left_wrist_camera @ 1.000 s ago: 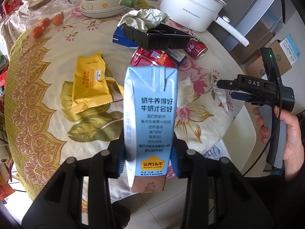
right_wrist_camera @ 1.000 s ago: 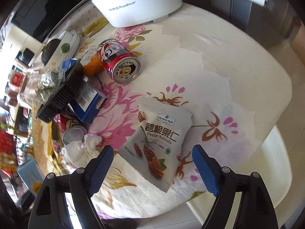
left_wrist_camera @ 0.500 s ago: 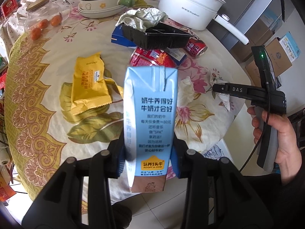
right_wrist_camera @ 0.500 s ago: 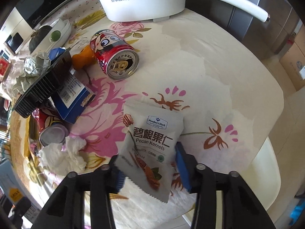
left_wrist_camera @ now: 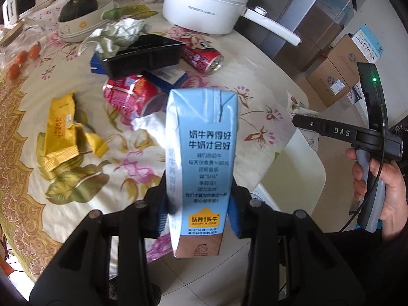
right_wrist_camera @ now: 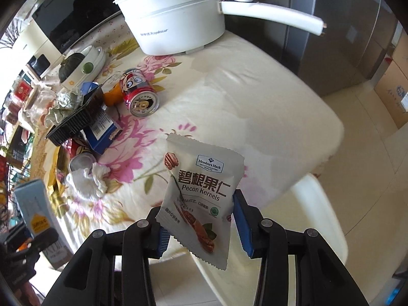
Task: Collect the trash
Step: 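Drop the carton and pecan bag into the white bin with both grippers, then grasp the yellow snack packet with the left gripper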
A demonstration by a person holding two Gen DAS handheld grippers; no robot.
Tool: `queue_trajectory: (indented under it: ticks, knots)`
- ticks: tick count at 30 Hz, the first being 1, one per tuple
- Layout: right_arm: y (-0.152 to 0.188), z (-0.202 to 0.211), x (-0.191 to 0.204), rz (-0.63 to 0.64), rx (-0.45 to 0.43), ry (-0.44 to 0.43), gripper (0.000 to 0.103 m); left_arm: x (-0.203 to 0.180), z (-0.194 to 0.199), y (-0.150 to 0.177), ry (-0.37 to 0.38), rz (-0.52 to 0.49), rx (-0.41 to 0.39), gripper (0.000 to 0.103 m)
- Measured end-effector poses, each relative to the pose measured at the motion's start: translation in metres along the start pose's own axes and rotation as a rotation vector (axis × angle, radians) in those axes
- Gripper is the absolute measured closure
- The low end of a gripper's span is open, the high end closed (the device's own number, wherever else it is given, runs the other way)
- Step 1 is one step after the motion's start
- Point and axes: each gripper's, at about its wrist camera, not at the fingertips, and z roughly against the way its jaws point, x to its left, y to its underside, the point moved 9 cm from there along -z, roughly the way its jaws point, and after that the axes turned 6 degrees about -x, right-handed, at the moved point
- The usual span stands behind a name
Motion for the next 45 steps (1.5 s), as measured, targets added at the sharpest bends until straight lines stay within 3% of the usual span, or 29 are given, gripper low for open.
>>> queue_trajectory:
  ticks: [11, 21, 23, 24, 25, 27, 33, 41, 42, 43, 44, 45]
  knots:
    - [0.035, 0.036, -0.091, -0.085, 0.0, 0.031, 0.058, -0.12, -0.049, 0.005, 0.128, -0.154, 0.033, 0.062]
    - [0.072, 0.039, -0.153, -0.144, 0.049, 0.091, 0.058, -0.184, -0.092, 0.022, 0.178, -0.262, 0.087, 0.062]
    - [0.077, 0.038, -0.16, -0.149, 0.058, 0.1, 0.058, -0.19, -0.097, 0.021, 0.178, -0.277, 0.084, 0.062]
    - [0.079, 0.038, -0.163, -0.149, 0.063, 0.103, 0.058, -0.193, -0.098, 0.02, 0.179, -0.285, 0.086, 0.055]
    - [0.082, 0.037, -0.166, -0.15, 0.067, 0.106, 0.057, -0.192, -0.098, 0.019, 0.166, -0.291, 0.085, 0.039]
    - [0.086, 0.038, -0.171, -0.152, 0.072, 0.111, 0.057, -0.187, -0.093, 0.015, 0.113, -0.305, 0.052, 0.018]
    - [0.087, 0.037, -0.169, -0.156, 0.082, 0.09, 0.056, -0.169, -0.084, 0.008, 0.023, -0.32, 0.025, 0.014]
    - [0.088, 0.023, -0.146, -0.109, 0.122, 0.079, 0.055, -0.137, -0.068, 0.004, -0.019, -0.259, 0.017, 0.007]
    - [0.087, 0.022, -0.144, -0.105, 0.125, 0.083, 0.052, -0.132, -0.065, 0.004, -0.022, -0.249, 0.013, 0.007]
    - [0.087, 0.021, -0.142, -0.101, 0.123, 0.087, 0.04, -0.128, -0.062, 0.002, -0.025, -0.24, 0.01, 0.007]
    - [0.085, 0.021, -0.14, -0.097, 0.12, 0.093, 0.02, -0.123, -0.058, 0.001, -0.028, -0.23, 0.005, 0.007]
    - [0.084, 0.021, -0.137, -0.088, 0.112, 0.096, 0.014, -0.118, -0.057, 0.0, -0.034, -0.222, 0.0, 0.006]
